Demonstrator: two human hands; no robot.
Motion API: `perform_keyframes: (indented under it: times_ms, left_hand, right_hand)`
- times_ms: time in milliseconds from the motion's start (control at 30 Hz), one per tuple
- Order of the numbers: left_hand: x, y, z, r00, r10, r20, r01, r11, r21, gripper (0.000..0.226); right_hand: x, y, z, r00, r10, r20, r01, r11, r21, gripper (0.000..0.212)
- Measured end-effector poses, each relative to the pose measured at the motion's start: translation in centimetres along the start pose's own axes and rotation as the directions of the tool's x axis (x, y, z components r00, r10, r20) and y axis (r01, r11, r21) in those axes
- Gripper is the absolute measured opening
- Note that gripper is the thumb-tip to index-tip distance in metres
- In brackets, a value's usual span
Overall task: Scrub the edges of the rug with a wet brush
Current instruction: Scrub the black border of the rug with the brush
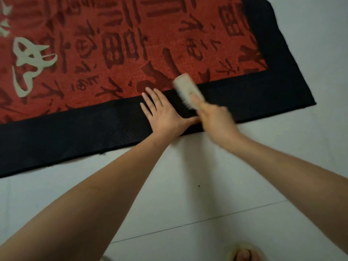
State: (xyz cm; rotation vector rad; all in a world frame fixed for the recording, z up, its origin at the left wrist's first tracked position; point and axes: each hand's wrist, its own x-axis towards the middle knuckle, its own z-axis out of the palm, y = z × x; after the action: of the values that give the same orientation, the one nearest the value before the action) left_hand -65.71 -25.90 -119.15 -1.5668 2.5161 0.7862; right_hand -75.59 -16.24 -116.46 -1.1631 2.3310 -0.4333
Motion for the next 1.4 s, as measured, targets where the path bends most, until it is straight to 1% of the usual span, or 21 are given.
perform_keyframes:
  times_ms: [100,167,233,267,400,467,533,567,600,667,733,800,900,967,1033,1100,1200,1233,1267,1333,1400]
  left_hand:
    - [0.0,-0.3,1.1,1.000,0.017,0.005,-0.018,0.998,0.063,0.149]
    - [0.0,-0.4,0.7,0.997,0.012,0.073,-0.018,0.997,0.075,0.161]
    - [0.1,0.0,0.3,0.994,-0.003,0.107,-0.007,0.995,0.097,0.164]
    - [0.2,0.3,0.2,0.993,-0.014,0.118,0.002,0.995,0.101,0.164]
    - [0.5,0.7,-0.1,0.986,-0.056,0.154,0.040,0.994,0.103,0.153]
    - [0.4,0.7,-0.4,0.981,-0.049,0.188,0.027,0.992,0.121,0.162]
    - [0.3,0.8,-0.7,0.979,-0.045,0.200,0.019,0.991,0.133,0.166]
    - [0.1,0.9,-0.8,0.978,-0.053,0.203,0.026,0.991,0.130,0.167]
    - [0.1,0.8,-0.8,0.977,-0.059,0.203,0.034,0.992,0.125,0.165]
    - [0.4,0.8,-0.7,0.979,-0.066,0.192,0.042,0.991,0.124,0.157]
    - [0.5,0.8,-0.8,0.980,-0.063,0.189,0.037,0.989,0.143,0.154]
    - [0.3,0.8,-1.1,0.977,-0.057,0.205,0.025,0.988,0.156,0.161]
    - [0.1,0.9,-1.3,0.970,-0.074,0.231,0.036,0.985,0.167,0.166]
    - [0.4,1.5,-1.5,0.960,-0.104,0.259,0.052,0.979,0.197,0.166]
    - [0.6,1.8,-1.8,0.950,-0.138,0.282,0.074,0.971,0.227,0.165]
    - [0.7,1.9,-2.1,0.947,-0.147,0.286,0.076,0.967,0.245,0.164]
    - [0.7,2.6,-2.6,0.934,-0.180,0.309,0.092,0.956,0.279,0.165]
    - [0.8,3.2,-2.8,0.922,-0.212,0.323,0.112,0.947,0.302,0.165]
    - [1.1,3.9,-3.1,0.909,-0.239,0.341,0.122,0.936,0.330,0.165]
    - [1.7,5.3,-3.4,0.895,-0.257,0.364,0.118,0.925,0.362,0.164]
    - [2.0,5.6,-3.4,0.897,-0.251,0.364,0.111,0.925,0.364,0.161]
  right_hand:
    - [0.4,0.1,0.5,0.987,-0.123,0.106,0.147,0.955,-0.259,0.055]
    - [0.9,3.1,-2.4,0.999,-0.026,0.021,0.032,0.931,-0.365,0.056]
    - [0.7,4.0,-3.7,0.990,0.106,-0.093,-0.131,0.936,-0.327,0.054]
    - [0.6,2.9,-2.9,0.990,0.096,-0.102,-0.124,0.938,-0.322,0.055]
    - [0.3,-0.1,0.9,0.985,-0.131,0.111,0.161,0.930,-0.331,0.061]
    - [1.0,4.0,-1.8,0.999,-0.042,-0.018,0.031,0.906,-0.422,0.055]
    - [1.0,7.1,-4.5,0.961,0.197,-0.197,-0.257,0.898,-0.357,0.049]
    - [0.5,6.5,-4.2,0.943,0.244,-0.225,-0.308,0.896,-0.320,0.048]
    - [0.2,4.8,-2.8,0.957,0.209,-0.203,-0.267,0.907,-0.325,0.047]
    - [-0.6,0.7,0.3,0.999,0.045,-0.021,-0.049,0.947,-0.317,0.048]
    - [-0.7,0.3,1.0,0.992,-0.101,0.072,0.119,0.943,-0.312,0.057]
    - [0.2,4.8,-2.2,0.999,-0.002,-0.032,-0.011,0.914,-0.405,0.059]
    - [-0.2,8.3,-5.7,0.930,0.280,-0.238,-0.346,0.888,-0.304,0.054]
    - [-0.3,4.8,-3.1,0.969,0.186,-0.163,-0.229,0.924,-0.305,0.049]
    - [-0.6,1.5,-0.5,1.000,-0.010,0.024,0.016,0.961,-0.275,0.055]
    - [-0.2,3.3,-1.3,0.997,-0.080,0.014,0.080,0.936,-0.343,0.059]
    - [0.8,9.6,-6.4,0.936,0.267,-0.228,-0.316,0.925,-0.211,0.056]
    - [0.7,9.7,-6.8,0.914,0.320,-0.252,-0.369,0.912,-0.180,0.055]
    - [0.6,8.3,-6.0,0.931,0.279,-0.235,-0.329,0.920,-0.211,0.055]
    - [0.3,4.2,-3.3,0.995,0.088,-0.046,-0.096,0.964,-0.247,0.058]
    - [-0.6,2.8,-1.9,0.992,-0.087,0.095,0.109,0.958,-0.267,0.061]
